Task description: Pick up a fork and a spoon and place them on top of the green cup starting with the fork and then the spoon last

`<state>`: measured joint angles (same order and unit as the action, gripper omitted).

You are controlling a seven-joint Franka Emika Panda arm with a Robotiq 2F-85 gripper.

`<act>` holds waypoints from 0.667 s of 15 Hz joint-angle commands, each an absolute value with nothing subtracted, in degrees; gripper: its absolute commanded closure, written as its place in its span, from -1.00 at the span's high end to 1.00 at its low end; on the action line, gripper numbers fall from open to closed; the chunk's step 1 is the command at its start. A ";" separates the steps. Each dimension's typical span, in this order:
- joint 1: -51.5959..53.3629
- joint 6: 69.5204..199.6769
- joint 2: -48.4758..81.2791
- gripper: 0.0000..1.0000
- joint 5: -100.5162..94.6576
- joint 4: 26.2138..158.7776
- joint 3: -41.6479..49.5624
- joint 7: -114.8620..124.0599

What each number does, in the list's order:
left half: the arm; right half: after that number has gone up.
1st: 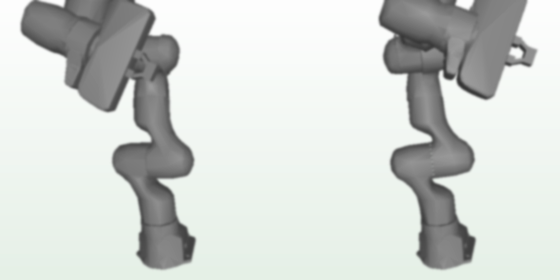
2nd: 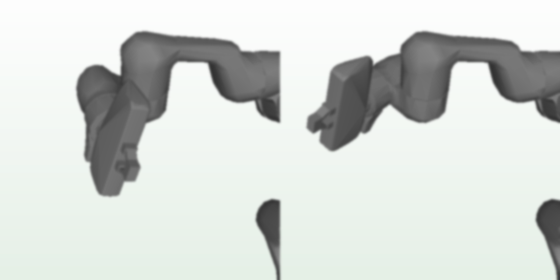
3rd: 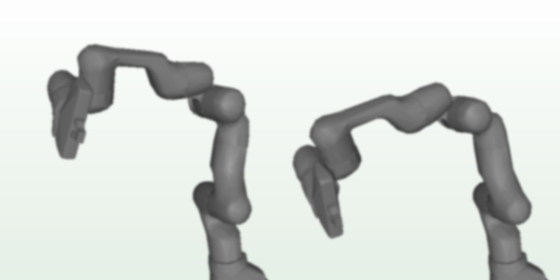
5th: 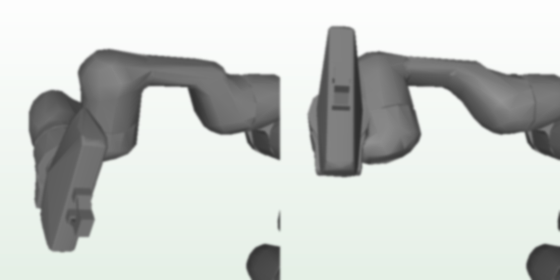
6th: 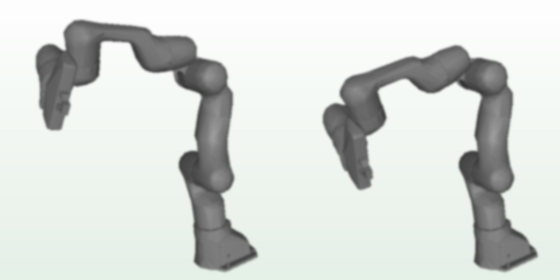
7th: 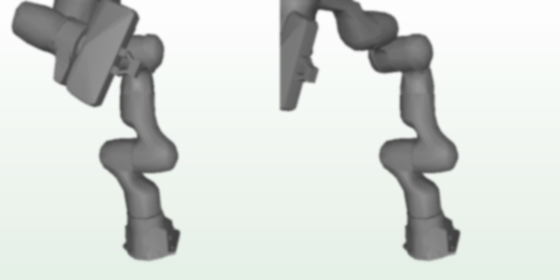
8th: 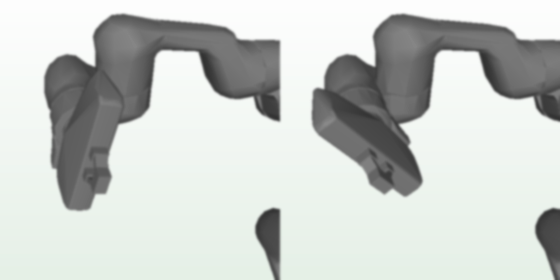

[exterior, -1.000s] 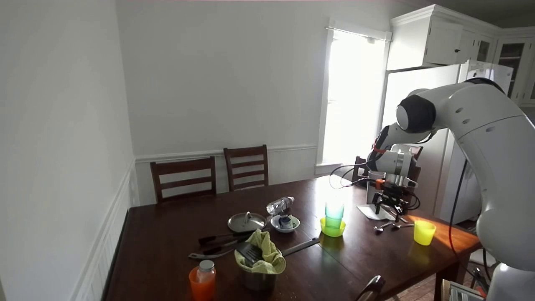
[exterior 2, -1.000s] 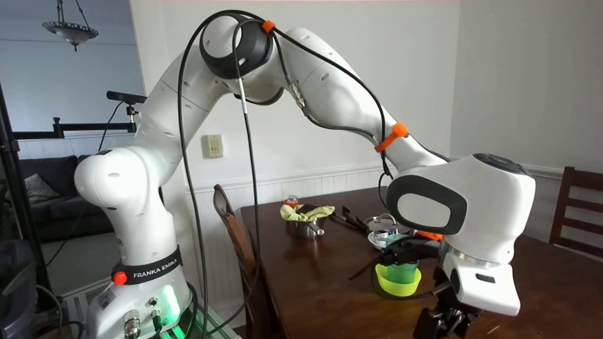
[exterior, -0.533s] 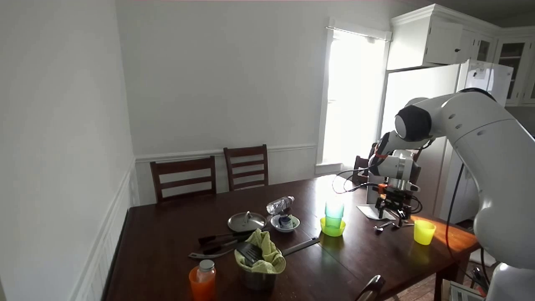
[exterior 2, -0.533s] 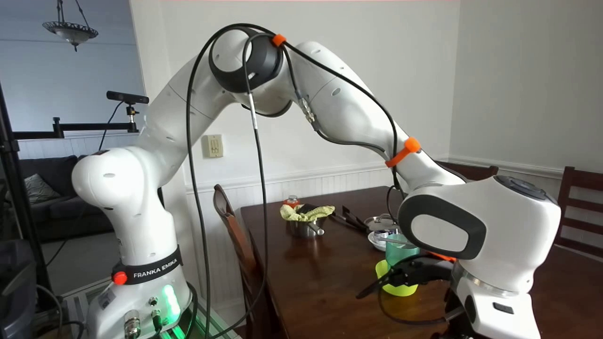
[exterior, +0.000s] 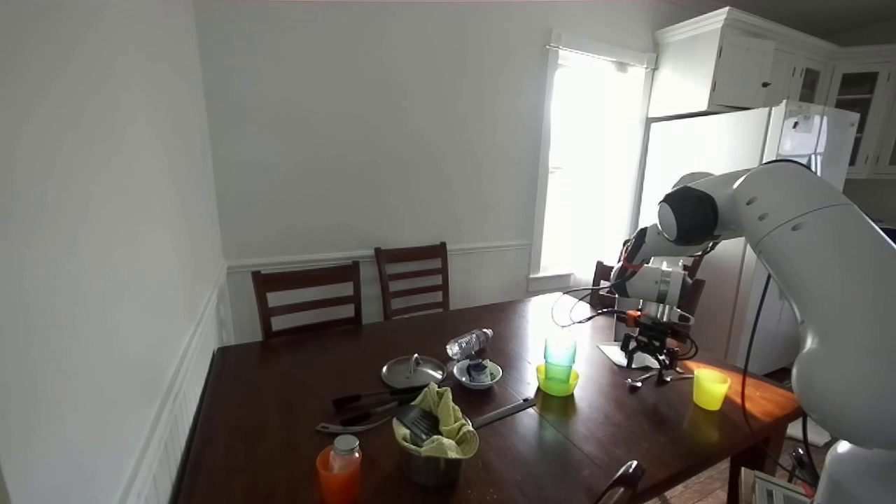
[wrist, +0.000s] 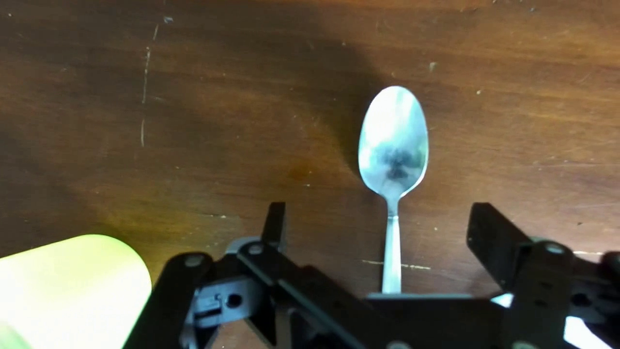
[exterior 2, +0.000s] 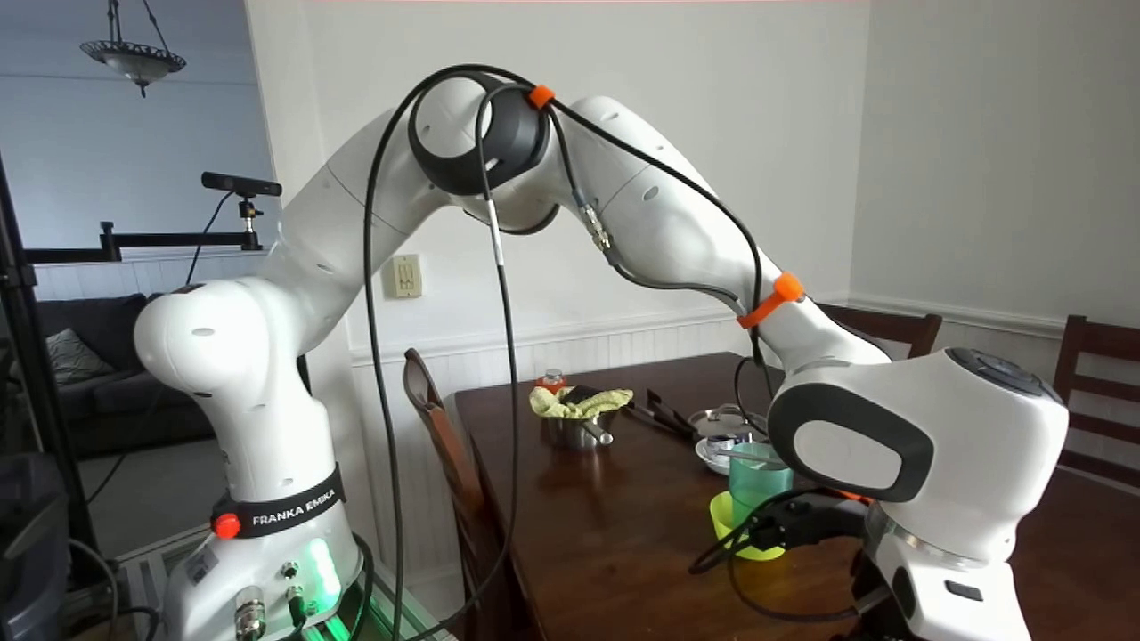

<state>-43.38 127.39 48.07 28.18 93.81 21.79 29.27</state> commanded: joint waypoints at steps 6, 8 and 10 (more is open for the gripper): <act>-44.87 125.55 51.43 -0.23 27.52 88.95 20.65 30.71; -44.94 125.33 51.65 -0.51 27.47 88.47 20.68 30.85; -45.09 125.03 51.76 -0.80 27.48 88.04 20.64 30.93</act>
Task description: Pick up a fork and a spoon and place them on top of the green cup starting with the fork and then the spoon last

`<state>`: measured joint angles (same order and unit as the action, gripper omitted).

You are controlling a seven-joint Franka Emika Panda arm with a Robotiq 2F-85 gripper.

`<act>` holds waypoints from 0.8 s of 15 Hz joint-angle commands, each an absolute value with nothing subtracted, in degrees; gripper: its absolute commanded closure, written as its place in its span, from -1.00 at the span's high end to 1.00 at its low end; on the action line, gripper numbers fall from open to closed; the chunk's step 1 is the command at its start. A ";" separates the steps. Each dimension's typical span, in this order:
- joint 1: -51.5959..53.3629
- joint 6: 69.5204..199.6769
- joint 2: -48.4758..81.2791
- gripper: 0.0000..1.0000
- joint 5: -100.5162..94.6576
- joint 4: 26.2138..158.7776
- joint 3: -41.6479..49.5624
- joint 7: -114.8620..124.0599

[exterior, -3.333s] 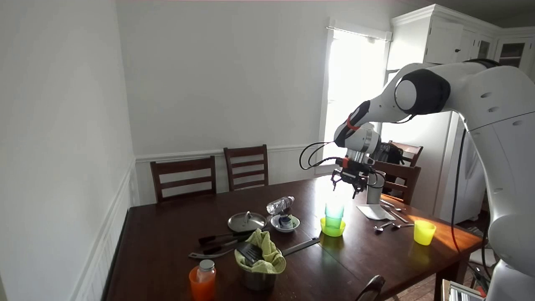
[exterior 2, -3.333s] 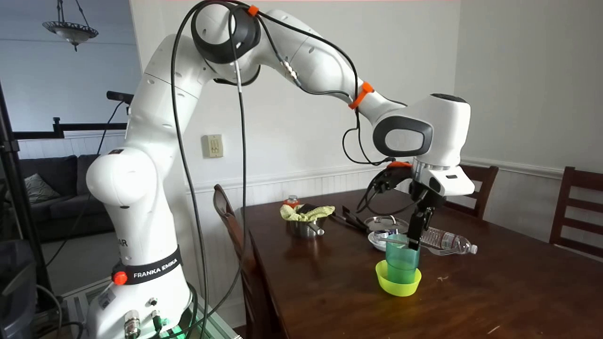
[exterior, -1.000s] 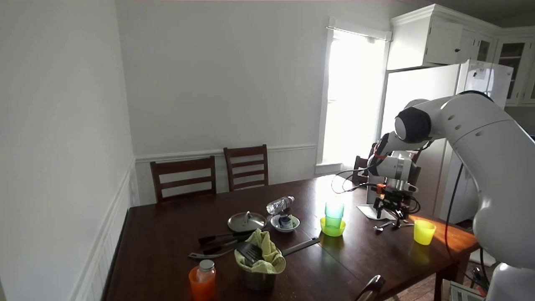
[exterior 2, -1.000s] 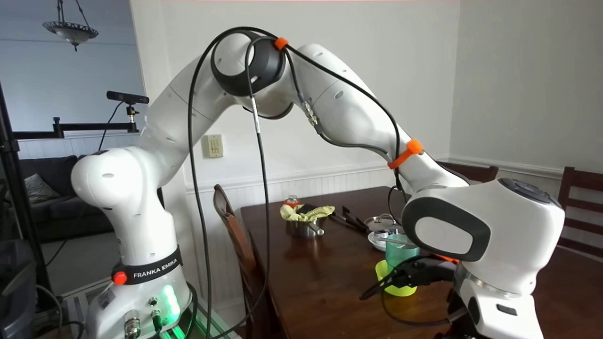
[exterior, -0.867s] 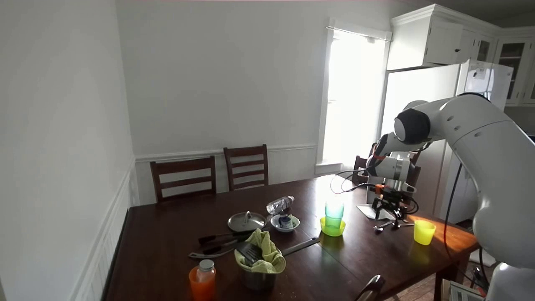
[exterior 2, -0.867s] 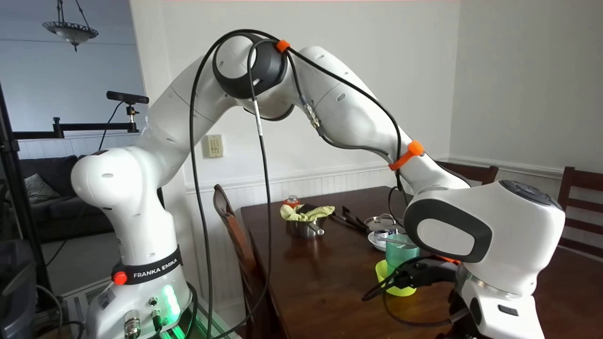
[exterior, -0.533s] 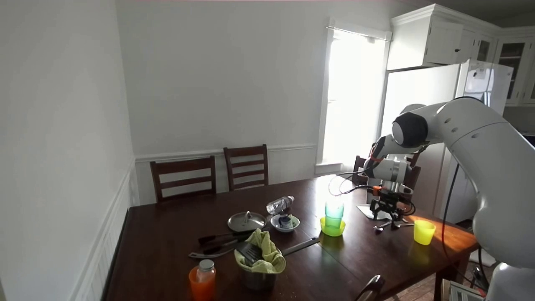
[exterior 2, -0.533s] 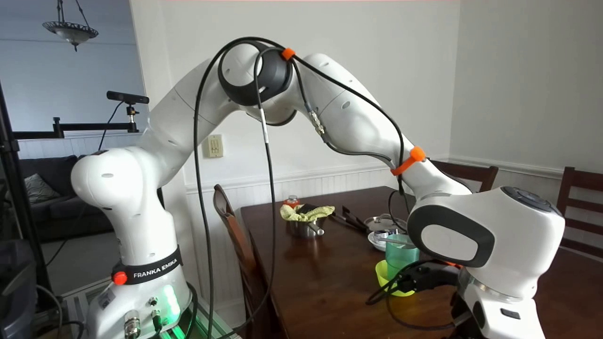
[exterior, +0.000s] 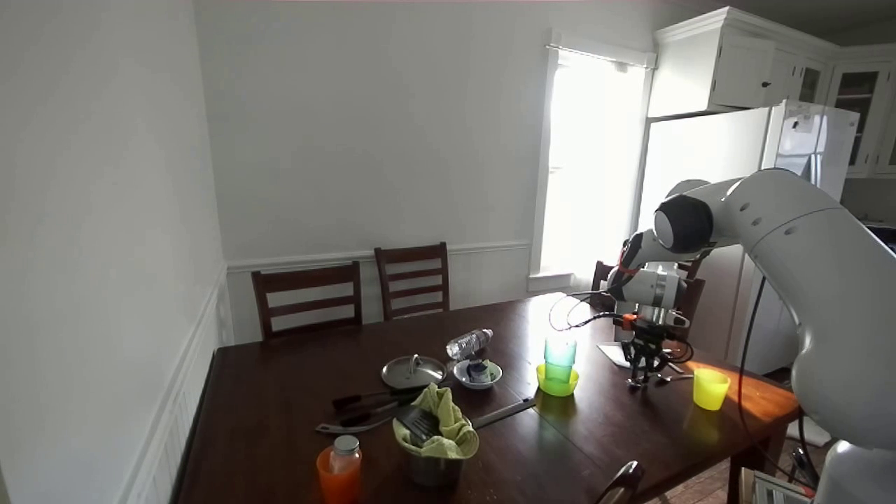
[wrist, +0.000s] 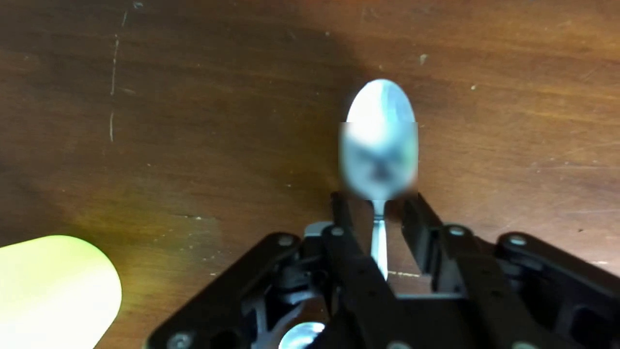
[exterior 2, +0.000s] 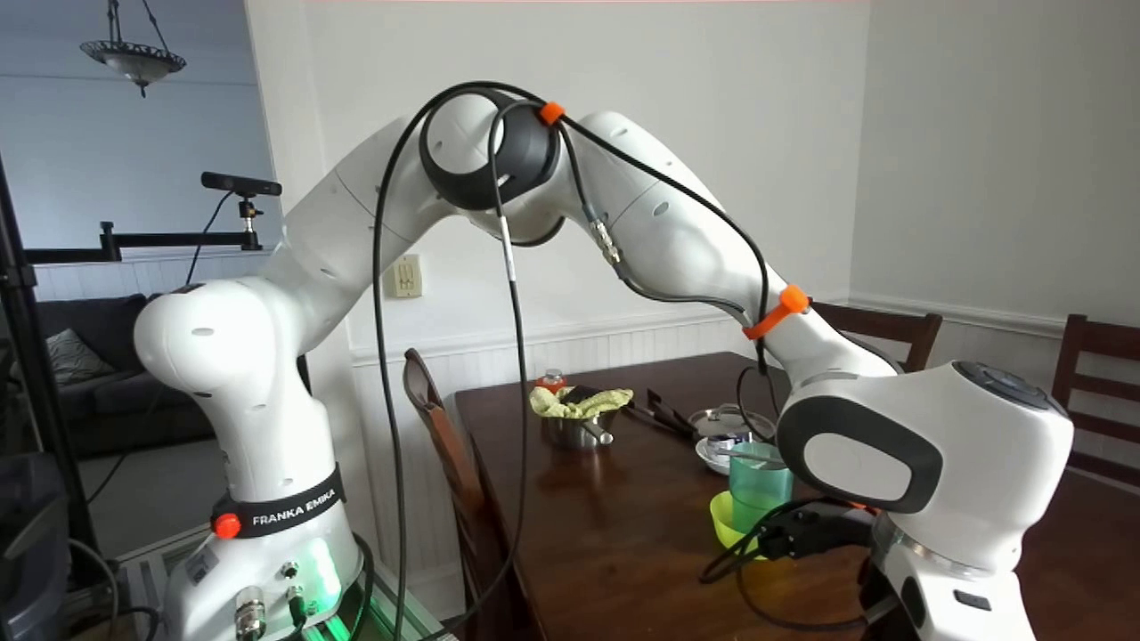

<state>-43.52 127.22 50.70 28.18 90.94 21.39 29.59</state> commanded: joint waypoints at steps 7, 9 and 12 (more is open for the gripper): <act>-44.64 123.34 49.15 -0.98 27.06 88.56 20.79 30.55; -44.04 122.78 47.33 -0.97 26.55 89.54 21.01 30.26; -42.80 121.58 44.53 -0.97 25.29 90.77 21.50 30.25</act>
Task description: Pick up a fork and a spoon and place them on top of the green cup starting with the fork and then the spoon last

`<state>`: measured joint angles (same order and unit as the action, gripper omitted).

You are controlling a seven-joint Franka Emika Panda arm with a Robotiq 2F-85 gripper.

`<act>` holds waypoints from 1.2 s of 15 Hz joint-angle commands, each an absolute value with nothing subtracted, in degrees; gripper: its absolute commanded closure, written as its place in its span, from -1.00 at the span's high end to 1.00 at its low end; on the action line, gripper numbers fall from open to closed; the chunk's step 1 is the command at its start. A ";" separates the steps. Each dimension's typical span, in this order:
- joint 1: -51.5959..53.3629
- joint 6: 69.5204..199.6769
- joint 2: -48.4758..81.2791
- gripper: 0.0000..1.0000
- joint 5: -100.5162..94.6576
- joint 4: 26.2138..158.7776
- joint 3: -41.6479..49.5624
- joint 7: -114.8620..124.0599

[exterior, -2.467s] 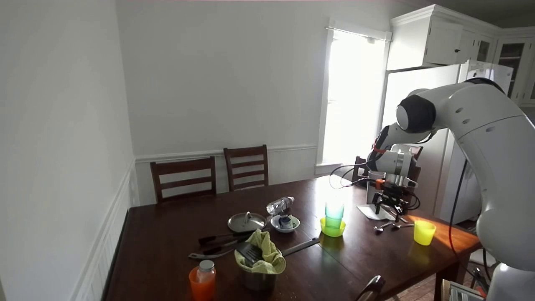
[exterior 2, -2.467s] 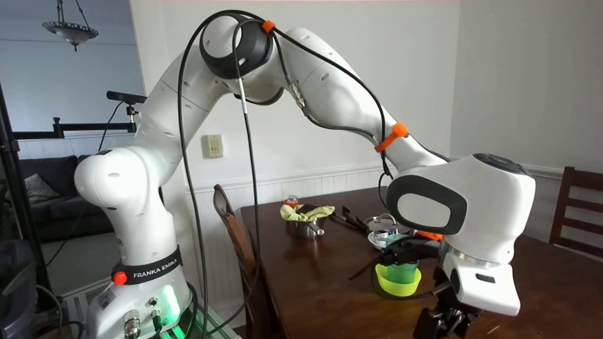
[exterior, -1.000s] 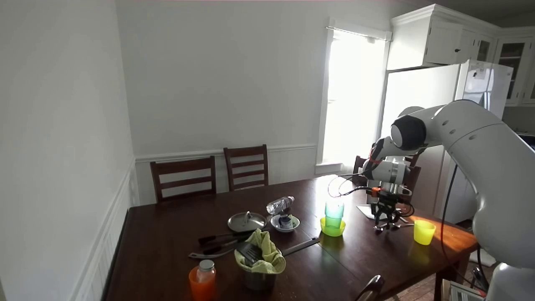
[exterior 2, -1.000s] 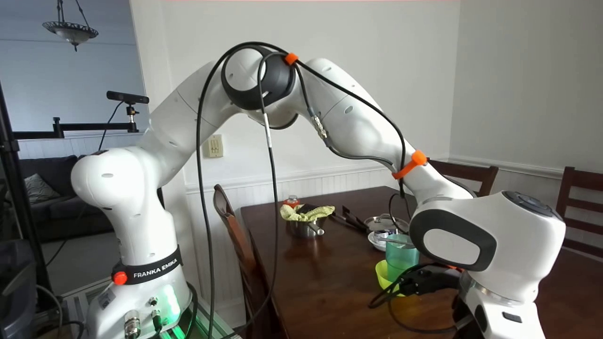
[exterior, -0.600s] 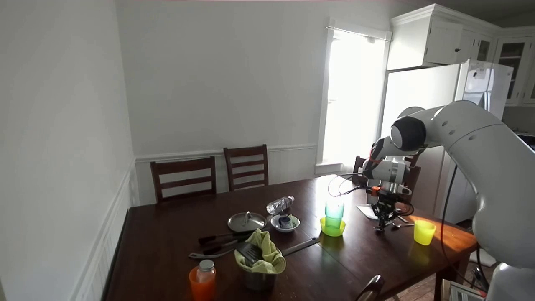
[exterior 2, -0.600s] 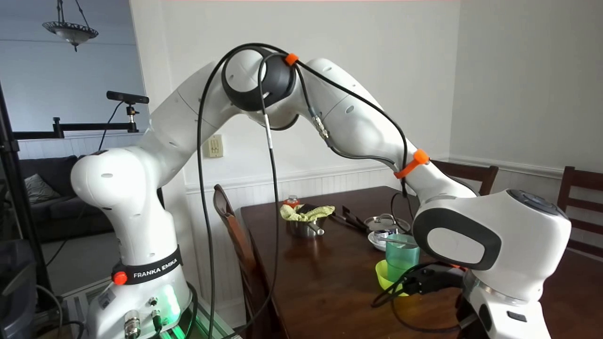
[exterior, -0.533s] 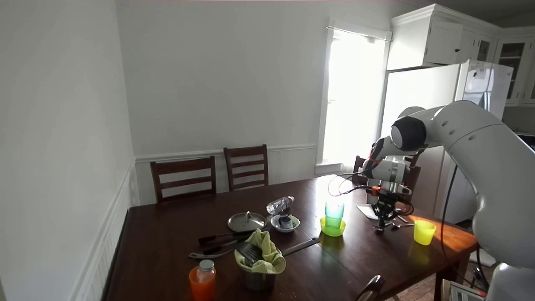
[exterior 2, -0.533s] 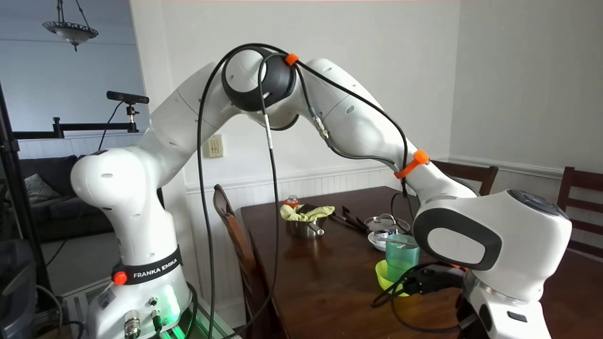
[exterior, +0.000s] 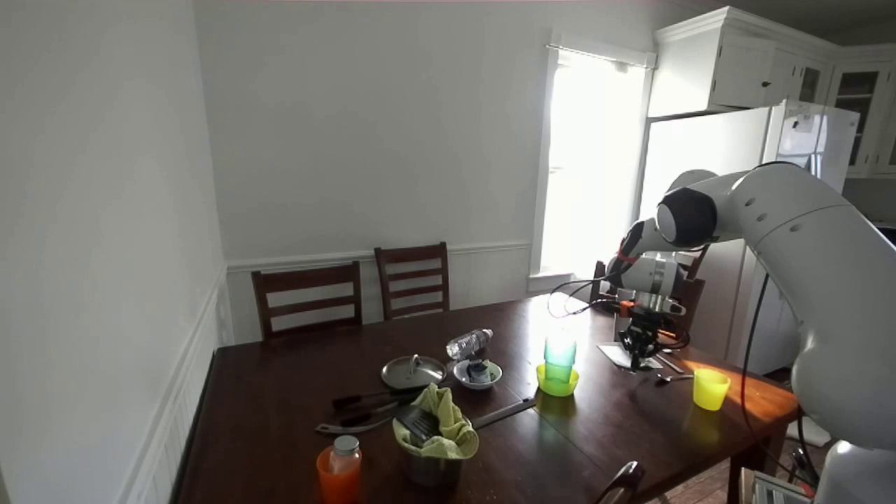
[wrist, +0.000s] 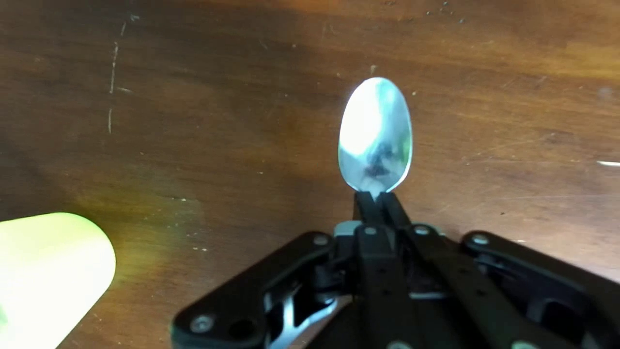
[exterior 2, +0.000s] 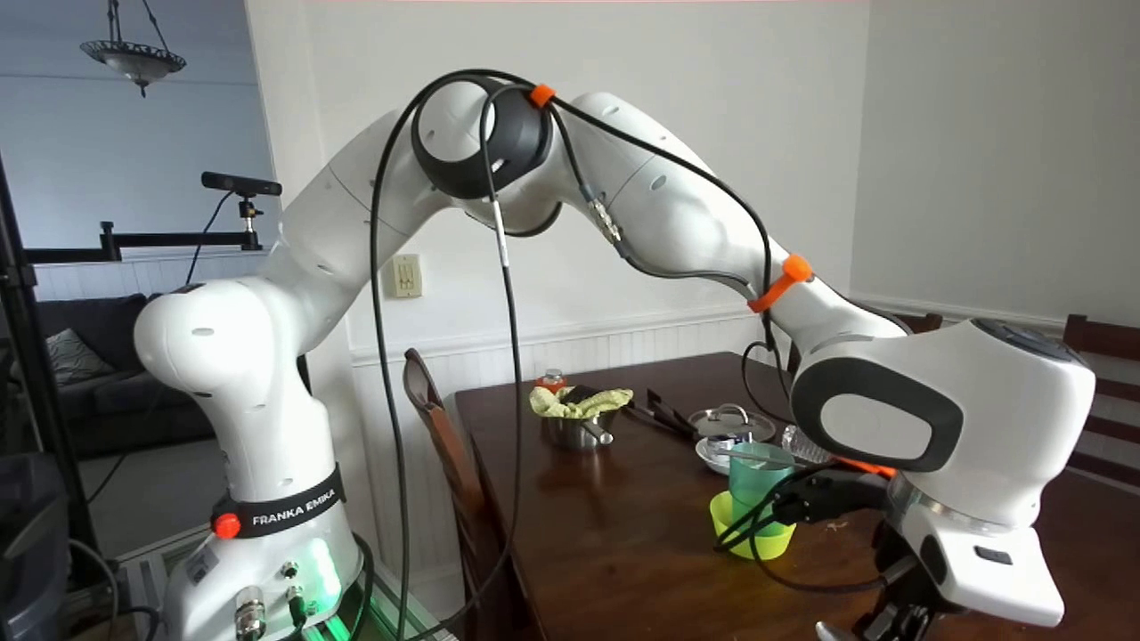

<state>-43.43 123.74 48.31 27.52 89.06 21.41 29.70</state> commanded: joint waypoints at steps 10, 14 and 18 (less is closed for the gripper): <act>-33.70 122.60 32.23 -0.97 15.60 97.50 23.61 29.32; -29.31 122.89 28.67 -0.97 13.32 100.01 23.79 29.02; -25.46 122.56 26.63 -0.97 13.07 101.61 23.22 29.53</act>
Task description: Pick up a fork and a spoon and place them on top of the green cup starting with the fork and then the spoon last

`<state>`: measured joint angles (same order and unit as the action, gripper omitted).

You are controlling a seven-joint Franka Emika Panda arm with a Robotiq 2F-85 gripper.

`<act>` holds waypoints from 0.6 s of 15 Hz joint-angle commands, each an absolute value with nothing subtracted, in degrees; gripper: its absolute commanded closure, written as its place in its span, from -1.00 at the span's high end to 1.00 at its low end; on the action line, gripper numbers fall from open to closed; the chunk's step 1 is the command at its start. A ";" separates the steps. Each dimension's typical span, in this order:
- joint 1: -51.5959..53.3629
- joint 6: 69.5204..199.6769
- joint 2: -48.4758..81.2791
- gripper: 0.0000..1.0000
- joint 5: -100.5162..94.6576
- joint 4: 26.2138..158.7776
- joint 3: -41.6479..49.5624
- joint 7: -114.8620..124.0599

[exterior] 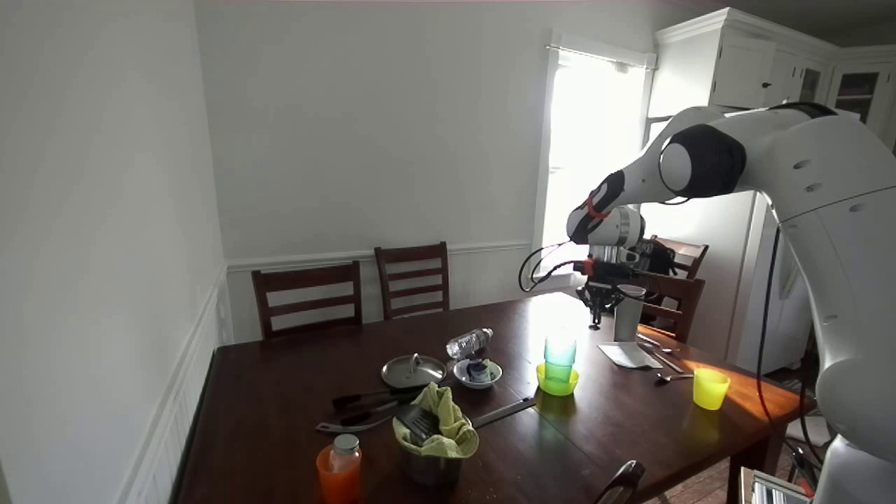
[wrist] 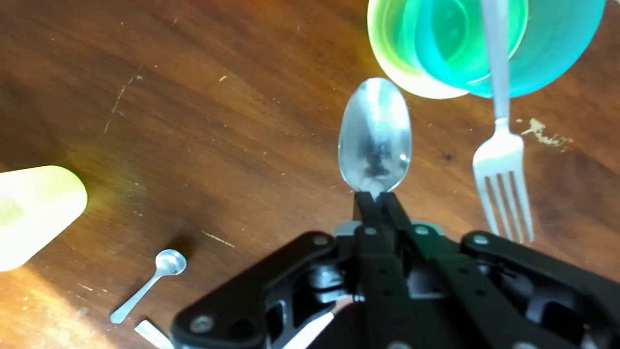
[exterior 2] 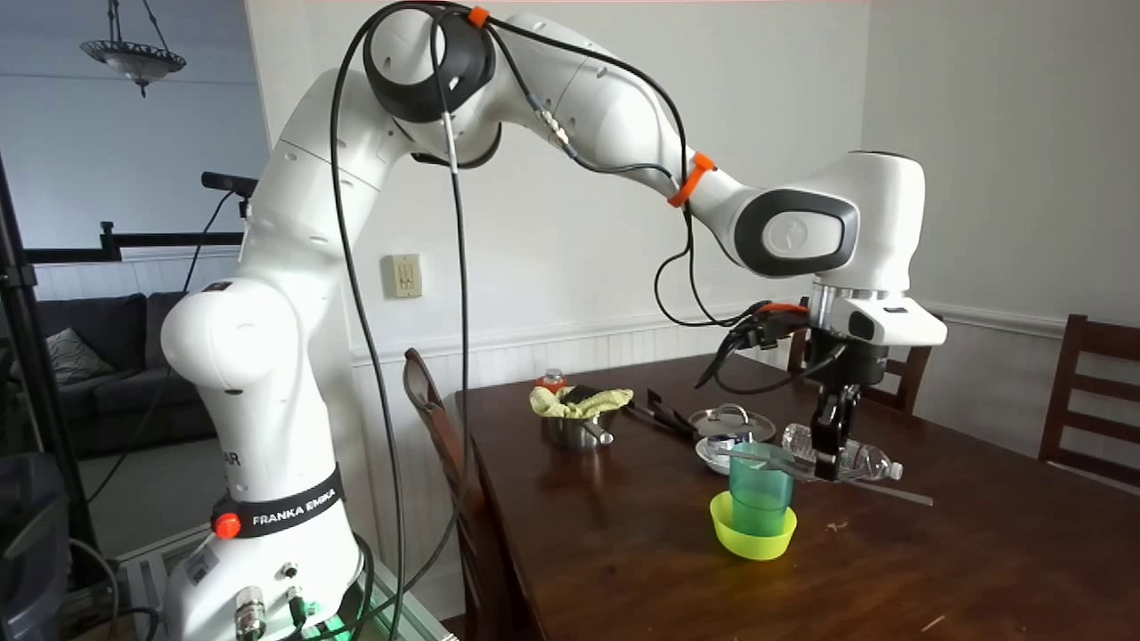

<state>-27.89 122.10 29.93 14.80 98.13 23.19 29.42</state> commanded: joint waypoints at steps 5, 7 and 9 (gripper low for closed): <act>-21.30 122.43 25.36 -0.97 12.06 103.20 22.67 29.75; -20.13 122.52 25.35 -0.97 11.59 103.44 22.44 29.66; -19.36 122.11 25.51 -0.97 11.29 103.40 22.02 29.19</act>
<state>-20.12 122.10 27.62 13.15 101.19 22.66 29.43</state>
